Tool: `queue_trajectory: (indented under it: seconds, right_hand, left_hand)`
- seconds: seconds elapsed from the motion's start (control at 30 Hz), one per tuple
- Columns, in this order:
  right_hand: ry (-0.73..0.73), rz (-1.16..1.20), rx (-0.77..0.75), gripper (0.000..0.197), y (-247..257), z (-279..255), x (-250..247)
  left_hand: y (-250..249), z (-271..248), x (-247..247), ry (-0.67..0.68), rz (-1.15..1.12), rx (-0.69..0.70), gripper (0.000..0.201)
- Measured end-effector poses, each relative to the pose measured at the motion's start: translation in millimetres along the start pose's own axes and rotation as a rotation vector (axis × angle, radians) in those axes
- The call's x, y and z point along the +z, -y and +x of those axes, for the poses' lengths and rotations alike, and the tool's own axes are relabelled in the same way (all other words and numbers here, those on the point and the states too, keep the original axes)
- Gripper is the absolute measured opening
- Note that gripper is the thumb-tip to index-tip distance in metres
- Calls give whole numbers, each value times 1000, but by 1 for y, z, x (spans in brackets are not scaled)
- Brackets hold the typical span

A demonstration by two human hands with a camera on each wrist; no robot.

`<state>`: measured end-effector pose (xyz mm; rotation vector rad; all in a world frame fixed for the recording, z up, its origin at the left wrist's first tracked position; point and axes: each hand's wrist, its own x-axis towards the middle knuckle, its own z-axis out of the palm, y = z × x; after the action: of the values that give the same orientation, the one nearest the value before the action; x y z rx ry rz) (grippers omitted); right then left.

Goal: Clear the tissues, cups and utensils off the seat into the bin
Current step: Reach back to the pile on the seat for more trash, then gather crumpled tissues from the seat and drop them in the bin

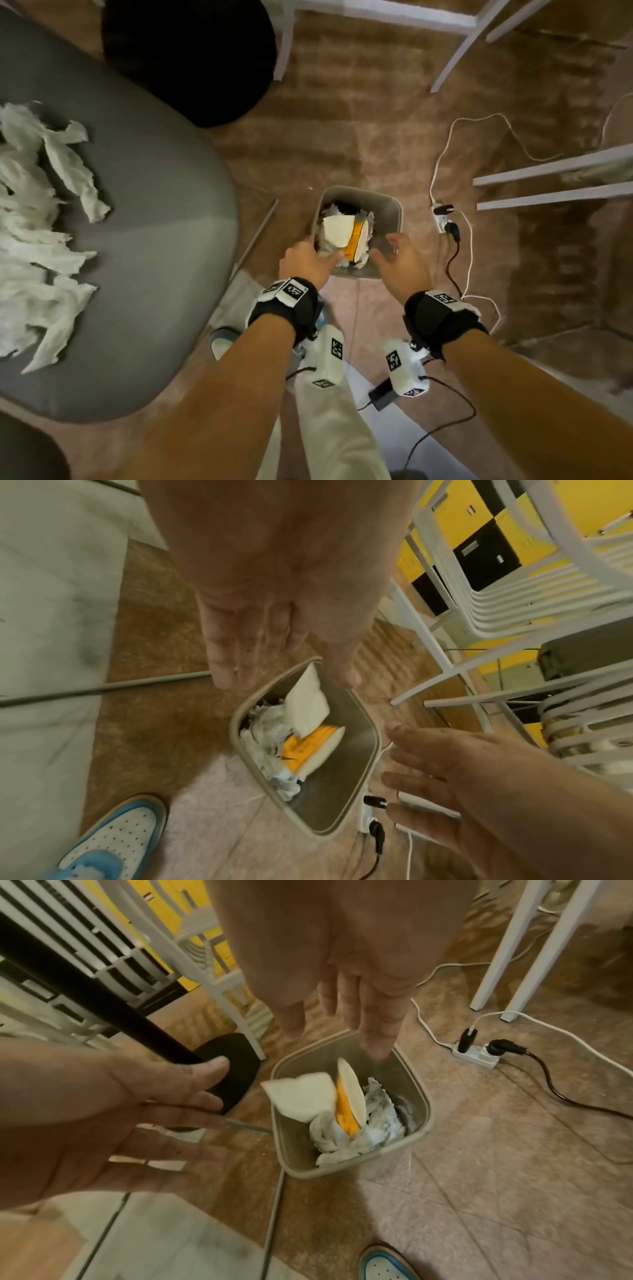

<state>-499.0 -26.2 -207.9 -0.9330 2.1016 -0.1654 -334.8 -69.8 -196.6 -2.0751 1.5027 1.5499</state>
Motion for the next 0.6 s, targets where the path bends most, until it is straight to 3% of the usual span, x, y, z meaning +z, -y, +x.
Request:
queue_trajectory:
  seconds: [0.07,0.17,0.27,0.37,0.5,0.53,0.6]
  right_hand:
    - [27,-36,-47,46,6,-7,-3]
    - [78,-59,-164,41,37,-20,-11]
    - [109,-102,-342,37,100,-36,-9]
    - [114,-210,-555,32,173,-58,2]
    - [150,-277,-868,33,258,-83,40]
    - [172,-313,-937,35,274,-87,53]
    - [209,-424,-1064,43,303,-94,81]
  left_hand:
    - [7,-10,-8,19,-77,7,53]
    - [17,-39,-38,6,-296,96,32]
    - [41,-73,-87,-142,-538,172,14]
    - [78,-102,-142,-397,-678,177,12]
    - [145,-118,-191,-857,-422,54,25]
    - [160,-119,-198,-925,-338,-12,32]
    - [187,-115,-204,-924,-210,-134,50]
